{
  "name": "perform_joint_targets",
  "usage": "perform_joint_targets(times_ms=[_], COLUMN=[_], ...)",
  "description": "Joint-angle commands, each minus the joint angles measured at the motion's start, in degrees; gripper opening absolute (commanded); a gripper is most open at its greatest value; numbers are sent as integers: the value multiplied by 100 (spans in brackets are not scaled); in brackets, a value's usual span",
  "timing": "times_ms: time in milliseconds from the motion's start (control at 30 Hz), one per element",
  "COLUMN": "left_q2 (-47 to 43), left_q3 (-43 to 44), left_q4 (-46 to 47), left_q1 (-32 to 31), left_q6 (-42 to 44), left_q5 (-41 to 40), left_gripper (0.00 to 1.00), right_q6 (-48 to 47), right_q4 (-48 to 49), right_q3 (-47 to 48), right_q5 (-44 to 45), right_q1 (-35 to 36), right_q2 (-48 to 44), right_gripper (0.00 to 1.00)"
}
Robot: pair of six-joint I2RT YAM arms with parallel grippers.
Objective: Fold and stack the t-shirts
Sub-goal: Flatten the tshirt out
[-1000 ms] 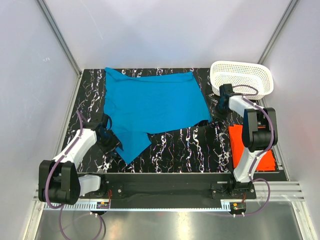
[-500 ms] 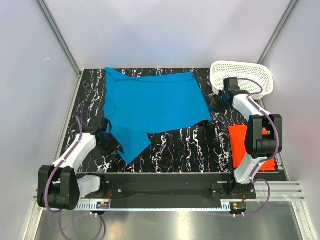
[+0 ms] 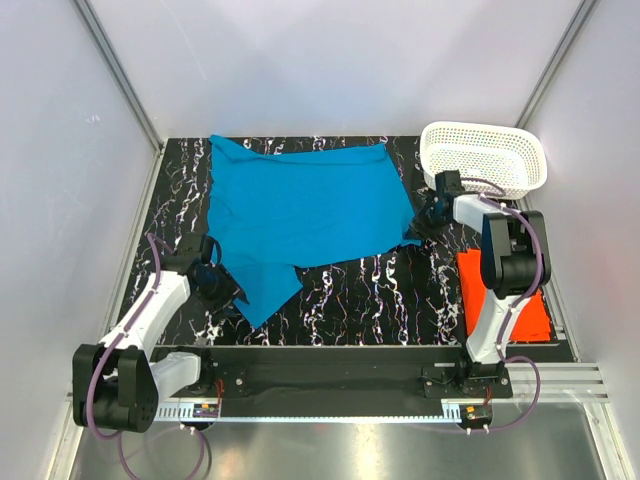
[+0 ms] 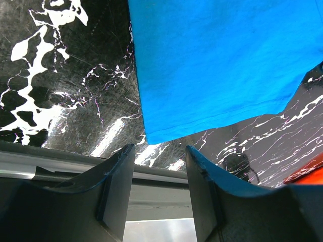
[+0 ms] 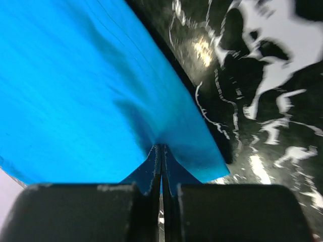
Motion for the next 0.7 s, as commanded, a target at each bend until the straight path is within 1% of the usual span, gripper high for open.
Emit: perform_joint_targets(times_ms=[0, 100, 133, 167, 200, 233, 300, 333, 433, 467, 533, 600, 667], left_q2=[-102, -198, -199, -173, -155, -129, -120, -120, -146, -137, -111, -58, 12], left_q3=[117, 135, 144, 135, 135, 126, 117, 117, 109, 109, 117, 135, 152], left_q4=[80, 71, 80, 71, 80, 71, 71, 80, 80, 80, 88, 106, 124], left_q1=[29, 29, 29, 29, 29, 29, 29, 29, 29, 29, 29, 29, 20], left_q6=[2, -7, -7, 2, 11, 19, 28, 37, 28, 28, 37, 37, 37], left_q5=[78, -19, -45, -28, -19, -11, -19, -28, -45, -54, -63, -54, -37], left_gripper=[49, 50, 50, 50, 50, 50, 50, 50, 51, 51, 51, 51, 51], right_q6=[46, -68, -147, -217, -366, -428, -516, -499, -245, -175, -8, 168, 378], right_q4=[127, 101, 5, -48, -101, -232, -391, -531, -567, -559, -532, -515, -532], right_q3=[-30, -21, 13, 22, 31, 31, 14, -38, -381, -460, -636, -628, -488], right_q5=[-244, -324, -280, -45, 97, 307, 449, 537, 608, 669, 835, 889, 933], right_q1=[224, 234, 225, 234, 225, 164, 58, -73, -232, -250, -259, -259, -259], right_q2=[123, 97, -60, -175, -289, -525, -737, -912, -1307, -1396, -1502, -1433, -1170], right_gripper=[2, 6, 11, 14, 19, 28, 35, 39, 46, 50, 54, 55, 55])
